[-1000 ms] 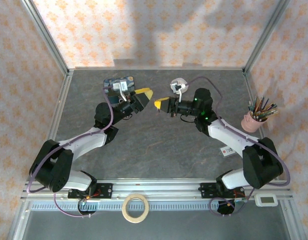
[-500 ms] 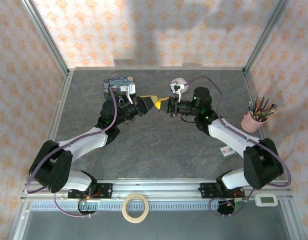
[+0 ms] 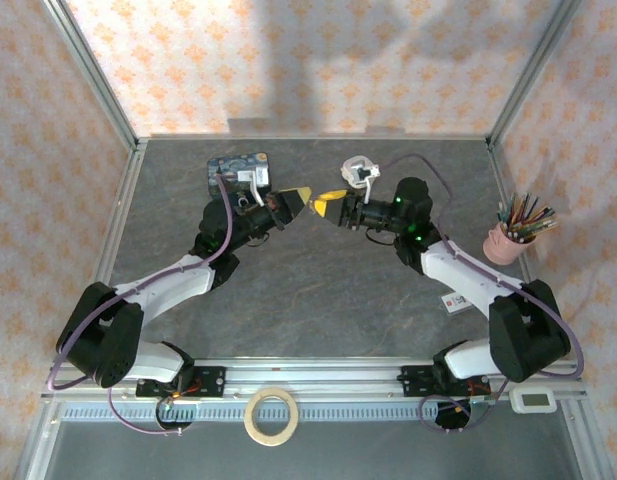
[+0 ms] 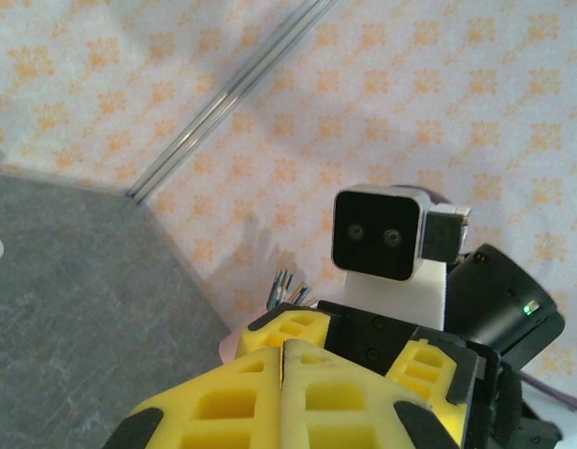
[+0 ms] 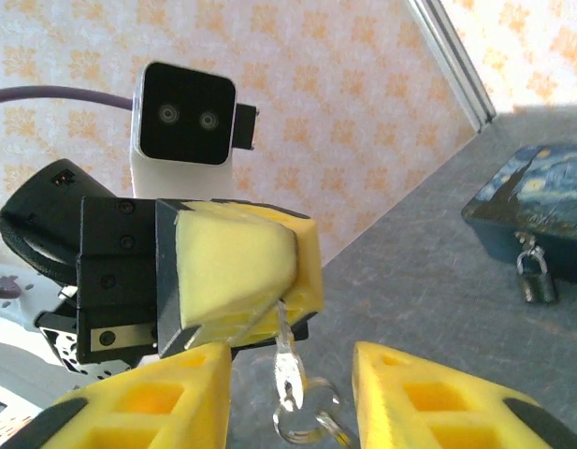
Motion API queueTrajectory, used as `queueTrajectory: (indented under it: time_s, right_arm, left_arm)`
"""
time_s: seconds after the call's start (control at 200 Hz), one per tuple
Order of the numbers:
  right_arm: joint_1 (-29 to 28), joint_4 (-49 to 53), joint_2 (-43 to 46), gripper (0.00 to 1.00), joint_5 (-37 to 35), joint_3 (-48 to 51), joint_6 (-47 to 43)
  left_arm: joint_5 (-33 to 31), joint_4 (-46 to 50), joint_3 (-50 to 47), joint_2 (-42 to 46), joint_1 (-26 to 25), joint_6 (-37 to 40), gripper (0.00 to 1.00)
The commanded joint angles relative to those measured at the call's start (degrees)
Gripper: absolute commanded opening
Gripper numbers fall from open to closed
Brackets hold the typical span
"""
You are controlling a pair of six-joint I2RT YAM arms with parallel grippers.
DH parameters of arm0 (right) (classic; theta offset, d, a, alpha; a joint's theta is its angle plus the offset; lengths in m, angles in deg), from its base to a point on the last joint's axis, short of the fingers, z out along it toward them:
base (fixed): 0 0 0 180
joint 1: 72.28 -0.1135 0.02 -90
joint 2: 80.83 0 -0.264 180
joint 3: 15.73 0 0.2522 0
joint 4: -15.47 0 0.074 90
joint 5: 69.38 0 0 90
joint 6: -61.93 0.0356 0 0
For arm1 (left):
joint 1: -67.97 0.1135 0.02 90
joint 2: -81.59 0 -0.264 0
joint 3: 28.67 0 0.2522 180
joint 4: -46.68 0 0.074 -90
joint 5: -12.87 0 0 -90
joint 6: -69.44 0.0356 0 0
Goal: Unlock the padlock with the key
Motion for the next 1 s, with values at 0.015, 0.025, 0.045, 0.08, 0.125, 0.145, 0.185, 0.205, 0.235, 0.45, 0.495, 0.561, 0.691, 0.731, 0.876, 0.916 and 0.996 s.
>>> queueTrajectory:
  time_s: [0.015,0.025,0.045,0.08,0.125,0.145,0.185,0.205,0.235,0.45,0.495,0.561,0.691,0.731,0.876,0.916,0.996]
  right_arm:
    - [0.16,-15.97,0.23,0.39,0.12,3.33,10.51]
    - [0.16,-16.86,0.05,0.39,-0.06,3.71,11.20]
    - [0.10,-18.96,-0.11,0.39,-0.36,4.44,12.38]
    - [0.08,-22.02,-0.48,0.39,-0.91,5.61,14.36]
    - [-0.14,-25.58,-1.07,0.39,-1.49,6.68,16.33]
    - [-0.37,-26.44,-1.27,0.39,-1.67,6.99,16.80]
    - [-0.62,-27.35,-1.67,0.39,-1.99,7.32,17.46]
    - [-0.77,-27.62,-1.85,0.39,-2.08,7.32,17.59]
    - [-1.05,-28.03,-2.15,0.39,-2.23,7.36,17.79]
    - [-2.16,-31.82,-4.00,0.36,-2.26,7.50,20.58]
    - [-2.30,-32.18,-4.35,0.35,-2.29,7.50,20.92]
    - [-2.42,-32.92,-4.85,0.34,-2.59,7.67,21.41]
    - [-2.40,-33.68,-5.51,0.28,-3.24,7.40,21.83]
    - [-2.38,-33.62,-5.71,0.27,-3.21,7.21,21.88]
    - [-2.49,-33.68,-6.20,0.28,-3.64,7.04,22.04]
    - [-2.47,-33.68,-6.33,0.29,-3.69,6.99,21.95]
    - [-2.56,-33.59,-6.43,0.30,-3.78,6.96,21.96]
  left_arm:
    - [-1.79,-8.30,-1.58,0.08,-1.39,-2.12,0.00]
    - [-1.94,-8.66,-1.70,0.03,-1.47,-2.26,0.00]
    - [-2.11,-9.41,-1.92,-0.04,-1.54,-2.65,0.00]
    - [-2.55,-10.62,-2.27,-0.28,-1.74,-3.22,0.00]
    - [-2.79,-11.93,-2.55,-0.58,-1.82,-3.88,0.00]
    - [-2.79,-12.25,-2.64,-0.65,-1.95,-4.15,0.00]
    - [-2.79,-12.83,-2.59,-0.86,-1.96,-4.44,0.00]
    - [-2.72,-12.92,-2.53,-0.90,-2.04,-4.56,0.00]
    - [-2.70,-13.16,-2.51,-1.03,-2.11,-4.71,0.00]
    - [-3.93,-14.60,-3.34,-0.97,-2.40,-5.47,0.00]
    - [-4.02,-15.18,-3.47,-1.18,-2.49,-5.78,0.00]
    - [-3.77,-15.85,-3.53,-1.33,-2.49,-6.32,0.00]
    - [-3.71,-16.19,-3.61,-1.19,-2.66,-6.82,0.00]
    - [-3.83,-16.24,-3.73,-1.10,-2.68,-6.79,0.00]
    - [-3.93,-16.69,-3.82,-0.99,-2.99,-7.15,0.00]
    - [-3.98,-16.81,-3.79,-1.05,-3.08,-7.27,0.00]
    - [-4.01,-17.10,-3.81,-1.18,-3.20,-7.45,0.00]
